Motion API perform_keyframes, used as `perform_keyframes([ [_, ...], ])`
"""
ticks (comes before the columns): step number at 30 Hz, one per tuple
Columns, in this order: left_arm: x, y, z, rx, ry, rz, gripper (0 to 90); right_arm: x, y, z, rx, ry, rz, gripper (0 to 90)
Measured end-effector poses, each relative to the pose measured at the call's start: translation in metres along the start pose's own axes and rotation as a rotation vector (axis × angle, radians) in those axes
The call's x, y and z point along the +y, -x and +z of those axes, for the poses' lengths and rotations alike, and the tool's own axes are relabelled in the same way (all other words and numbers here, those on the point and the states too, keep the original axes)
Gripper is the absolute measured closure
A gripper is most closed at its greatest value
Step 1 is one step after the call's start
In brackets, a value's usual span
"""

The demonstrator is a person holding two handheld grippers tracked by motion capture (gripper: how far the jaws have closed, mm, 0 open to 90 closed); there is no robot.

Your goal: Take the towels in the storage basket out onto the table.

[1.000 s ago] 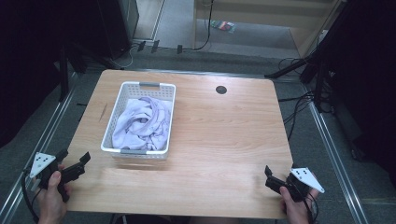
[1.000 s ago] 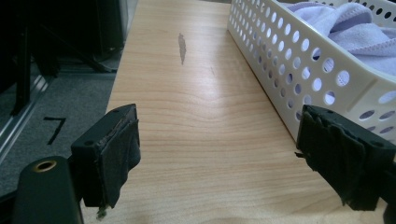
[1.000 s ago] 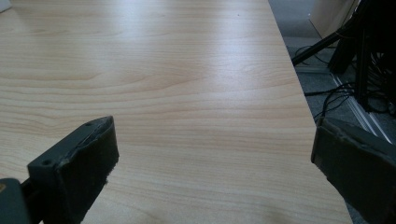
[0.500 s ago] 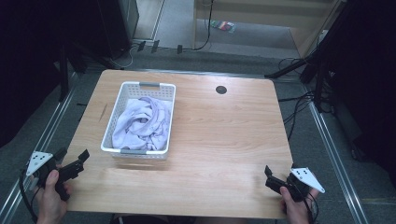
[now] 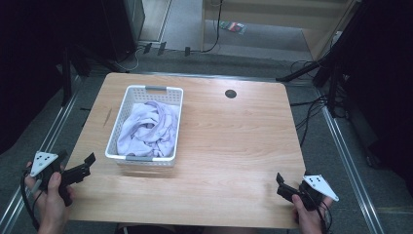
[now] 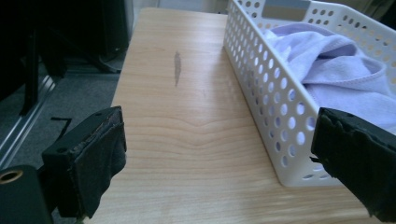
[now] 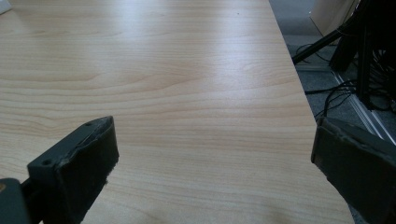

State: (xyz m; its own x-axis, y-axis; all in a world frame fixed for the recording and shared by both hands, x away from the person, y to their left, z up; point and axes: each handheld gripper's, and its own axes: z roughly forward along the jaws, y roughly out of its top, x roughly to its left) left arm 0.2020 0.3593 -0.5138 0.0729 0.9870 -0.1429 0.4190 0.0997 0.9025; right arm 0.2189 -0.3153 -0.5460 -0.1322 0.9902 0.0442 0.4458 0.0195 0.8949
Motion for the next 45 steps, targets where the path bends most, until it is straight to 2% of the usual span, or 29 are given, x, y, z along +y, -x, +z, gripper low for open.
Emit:
perform_keyframes([
  [7,0.01,0.008,-0.001,-0.026,0.014,0.033,4.2,0.0,0.0,0.0,-0.001,-0.002,-0.001,1.0],
  [19,0.03,0.027,0.007,-0.084,-0.019,0.073,4.2,0.0,0.0,0.0,0.003,0.0,-0.002,1.0],
  [28,0.053,0.044,0.019,-0.126,-0.076,0.1,4.0,0.0,0.0,0.0,0.002,-0.005,0.004,1.0],
  [32,0.064,0.052,0.025,-0.15,-0.114,0.122,0.0,0.0,0.0,0.0,0.001,-0.007,0.003,1.0],
  [34,0.069,0.055,0.026,-0.167,-0.117,0.13,0.0,0.0,0.0,0.0,0.002,-0.007,0.002,1.0],
  [37,0.077,0.06,0.03,-0.152,-0.128,0.142,0.0,0.0,0.0,0.001,0.005,-0.007,0.0,1.0],
  [45,0.091,0.07,0.043,-0.156,-0.167,0.151,0.0,0.0,0.0,0.0,0.007,-0.005,0.0,1.0],
])
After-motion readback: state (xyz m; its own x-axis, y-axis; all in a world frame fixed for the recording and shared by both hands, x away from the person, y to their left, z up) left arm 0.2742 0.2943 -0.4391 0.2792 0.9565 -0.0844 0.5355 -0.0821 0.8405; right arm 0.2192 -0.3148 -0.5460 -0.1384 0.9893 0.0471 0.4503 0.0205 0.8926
